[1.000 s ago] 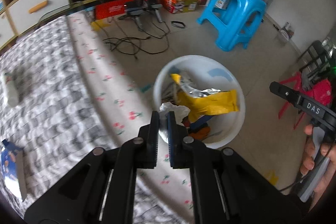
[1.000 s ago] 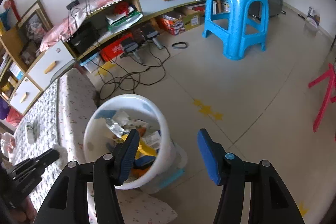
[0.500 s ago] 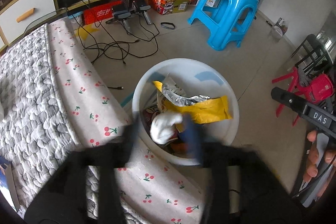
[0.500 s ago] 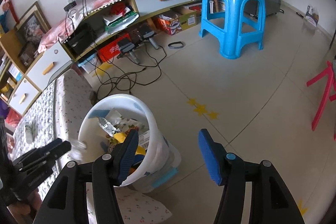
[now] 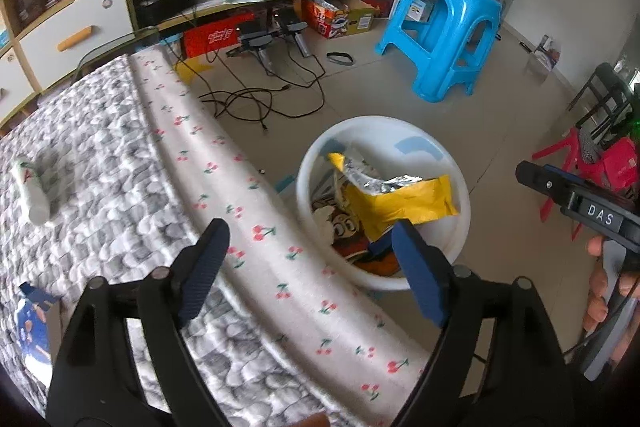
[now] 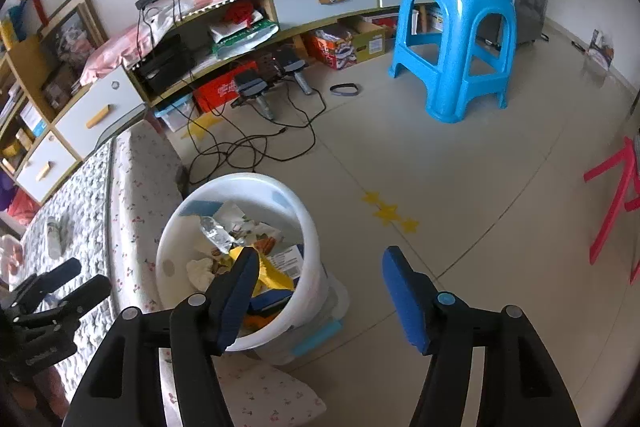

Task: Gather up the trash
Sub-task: 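Grasp the blue almond box with the left gripper while the right gripper grasps the white bottle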

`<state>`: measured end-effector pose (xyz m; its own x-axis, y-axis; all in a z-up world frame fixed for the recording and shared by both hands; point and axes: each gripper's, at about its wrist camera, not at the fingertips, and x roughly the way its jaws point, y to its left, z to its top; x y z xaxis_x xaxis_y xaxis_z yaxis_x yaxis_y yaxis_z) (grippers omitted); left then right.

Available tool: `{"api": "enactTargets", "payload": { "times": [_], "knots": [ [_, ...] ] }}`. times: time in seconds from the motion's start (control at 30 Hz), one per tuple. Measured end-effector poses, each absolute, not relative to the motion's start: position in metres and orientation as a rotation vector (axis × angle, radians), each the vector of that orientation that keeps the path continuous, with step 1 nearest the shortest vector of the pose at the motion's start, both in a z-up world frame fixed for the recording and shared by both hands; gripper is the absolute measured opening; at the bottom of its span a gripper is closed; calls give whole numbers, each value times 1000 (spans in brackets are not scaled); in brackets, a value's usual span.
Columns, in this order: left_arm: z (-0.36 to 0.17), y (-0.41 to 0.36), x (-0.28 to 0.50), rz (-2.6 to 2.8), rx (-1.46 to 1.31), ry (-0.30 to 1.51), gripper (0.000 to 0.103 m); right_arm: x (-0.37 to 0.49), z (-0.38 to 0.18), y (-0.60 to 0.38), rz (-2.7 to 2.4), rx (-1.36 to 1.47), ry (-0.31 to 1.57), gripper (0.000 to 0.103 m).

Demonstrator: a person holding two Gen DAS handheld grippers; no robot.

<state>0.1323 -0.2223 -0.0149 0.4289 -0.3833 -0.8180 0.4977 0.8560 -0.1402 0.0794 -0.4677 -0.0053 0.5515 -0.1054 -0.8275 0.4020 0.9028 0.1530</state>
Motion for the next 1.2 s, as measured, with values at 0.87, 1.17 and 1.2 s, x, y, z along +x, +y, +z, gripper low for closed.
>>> {"api": "enactTargets", "payload": {
  "times": [0.87,1.17,1.2],
  "knots": [
    [-1,-75,125,-273,209,971,102,107,1,-354,-155,140,992,85],
    [-32,-7,143,-207,121,1132,102,121,-5,-319,-120,82,1013,85],
    [-35,-3,145,-205,111,1147,102,122,-6,-316,-117,78,1014,85]
  ]
}}
